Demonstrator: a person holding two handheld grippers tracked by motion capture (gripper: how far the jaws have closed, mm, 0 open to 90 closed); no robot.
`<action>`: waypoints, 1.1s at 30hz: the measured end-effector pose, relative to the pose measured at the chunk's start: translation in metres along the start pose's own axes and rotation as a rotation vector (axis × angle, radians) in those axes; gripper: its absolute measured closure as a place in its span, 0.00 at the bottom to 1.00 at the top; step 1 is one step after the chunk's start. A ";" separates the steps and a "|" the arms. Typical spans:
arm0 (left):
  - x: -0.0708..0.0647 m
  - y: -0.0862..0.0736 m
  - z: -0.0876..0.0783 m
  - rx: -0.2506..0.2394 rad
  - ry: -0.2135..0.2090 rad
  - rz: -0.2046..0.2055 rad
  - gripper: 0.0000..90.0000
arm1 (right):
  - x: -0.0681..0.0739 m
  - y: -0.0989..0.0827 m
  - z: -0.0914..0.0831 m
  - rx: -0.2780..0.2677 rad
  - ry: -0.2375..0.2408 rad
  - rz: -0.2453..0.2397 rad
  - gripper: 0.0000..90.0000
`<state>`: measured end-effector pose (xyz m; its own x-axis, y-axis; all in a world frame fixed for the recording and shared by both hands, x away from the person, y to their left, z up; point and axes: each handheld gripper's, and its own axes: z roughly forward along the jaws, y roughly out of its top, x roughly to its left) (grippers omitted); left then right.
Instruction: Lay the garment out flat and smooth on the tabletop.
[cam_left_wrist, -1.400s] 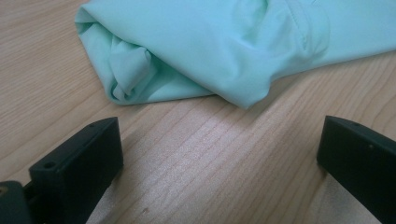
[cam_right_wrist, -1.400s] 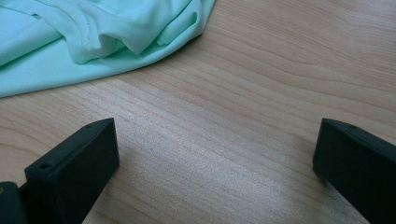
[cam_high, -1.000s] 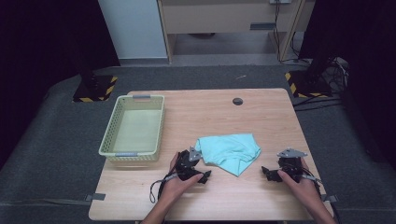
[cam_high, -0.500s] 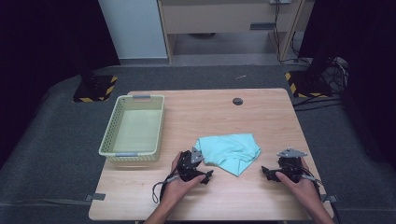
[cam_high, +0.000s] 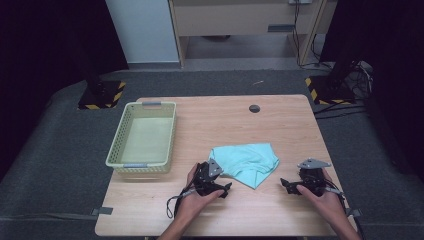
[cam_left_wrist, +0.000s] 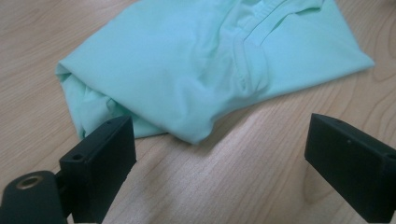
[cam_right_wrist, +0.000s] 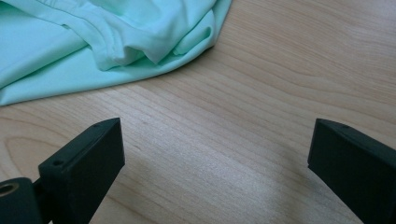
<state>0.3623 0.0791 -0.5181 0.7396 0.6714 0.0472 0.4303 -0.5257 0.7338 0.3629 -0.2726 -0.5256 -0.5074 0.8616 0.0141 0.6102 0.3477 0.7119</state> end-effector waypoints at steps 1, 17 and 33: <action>-0.002 0.001 -0.001 -0.006 0.005 0.001 0.10 | 0.003 0.002 -0.001 0.000 0.011 -0.007 0.07; -0.009 0.008 -0.004 -0.046 0.012 0.024 0.25 | 0.022 0.013 -0.009 -0.022 0.092 -0.114 0.48; -0.010 0.013 -0.001 -0.076 0.001 0.036 0.59 | 0.036 0.038 0.005 -0.045 0.150 -0.206 0.87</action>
<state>0.3603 0.0657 -0.5084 0.7533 0.6533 0.0756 0.3627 -0.5085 0.7810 0.3712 -0.2265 -0.5016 -0.7051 0.7084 -0.0329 0.4584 0.4907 0.7410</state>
